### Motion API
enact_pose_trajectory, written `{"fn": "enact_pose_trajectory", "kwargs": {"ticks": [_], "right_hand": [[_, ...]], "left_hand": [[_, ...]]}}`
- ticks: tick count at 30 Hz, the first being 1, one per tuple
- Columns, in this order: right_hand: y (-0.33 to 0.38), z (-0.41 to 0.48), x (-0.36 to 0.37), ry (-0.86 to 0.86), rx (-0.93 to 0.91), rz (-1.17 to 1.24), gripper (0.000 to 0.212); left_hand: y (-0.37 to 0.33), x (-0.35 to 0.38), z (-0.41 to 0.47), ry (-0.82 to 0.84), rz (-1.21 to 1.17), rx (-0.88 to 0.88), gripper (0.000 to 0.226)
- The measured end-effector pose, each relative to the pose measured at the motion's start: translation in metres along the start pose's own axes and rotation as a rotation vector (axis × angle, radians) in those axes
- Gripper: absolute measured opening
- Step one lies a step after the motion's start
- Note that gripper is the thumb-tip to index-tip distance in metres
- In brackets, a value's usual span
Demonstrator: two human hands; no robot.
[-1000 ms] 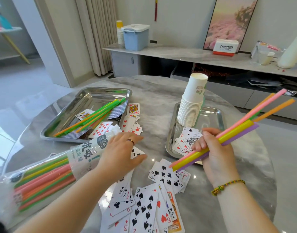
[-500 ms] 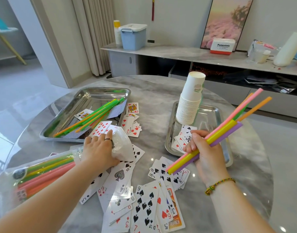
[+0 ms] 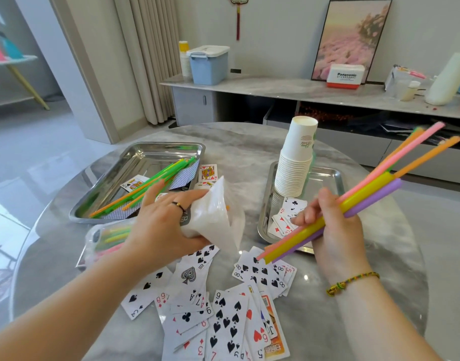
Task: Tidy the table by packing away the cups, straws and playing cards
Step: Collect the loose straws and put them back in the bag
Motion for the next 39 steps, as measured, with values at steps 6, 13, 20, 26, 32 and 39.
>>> {"fn": "enact_pose_trajectory", "kwargs": {"ticks": [6,13,20,26,32,39], "right_hand": [[0.046,-0.002,0.043,0.178,-0.149,0.224,0.037],[0.099,-0.001,0.027,-0.007,-0.265,0.477,0.059],[0.072,-0.021,0.052,0.097,-0.175,0.479,0.032],[0.069,-0.017,0.048,0.085,-0.174,0.468,0.034],[0.056,-0.02,0.052,0.106,-0.17,0.435,0.038],[0.049,-0.02,0.053,0.097,-0.167,0.389,0.036]], "left_hand": [[-0.013,-0.021,-0.007,0.179,-0.46,-0.075,0.069],[-0.017,-0.018,-0.005,0.237,-0.569,-0.069,0.069],[-0.027,-0.009,-0.01,0.281,-0.631,-0.062,0.072],[-0.026,-0.013,-0.007,0.244,-0.666,-0.085,0.071],[-0.033,-0.007,-0.011,0.365,-0.709,-0.054,0.074],[-0.036,-0.002,-0.013,0.395,-0.746,-0.097,0.079]]}}
Point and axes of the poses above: each hand's wrist, its own z-axis towards the middle knuckle, its own x-axis out of the palm, y = z × x, the point moved 2 cm from there along z, towards the middle knuckle, and after that the axes turned 5 degrees about -x, right-handed, at the moved point
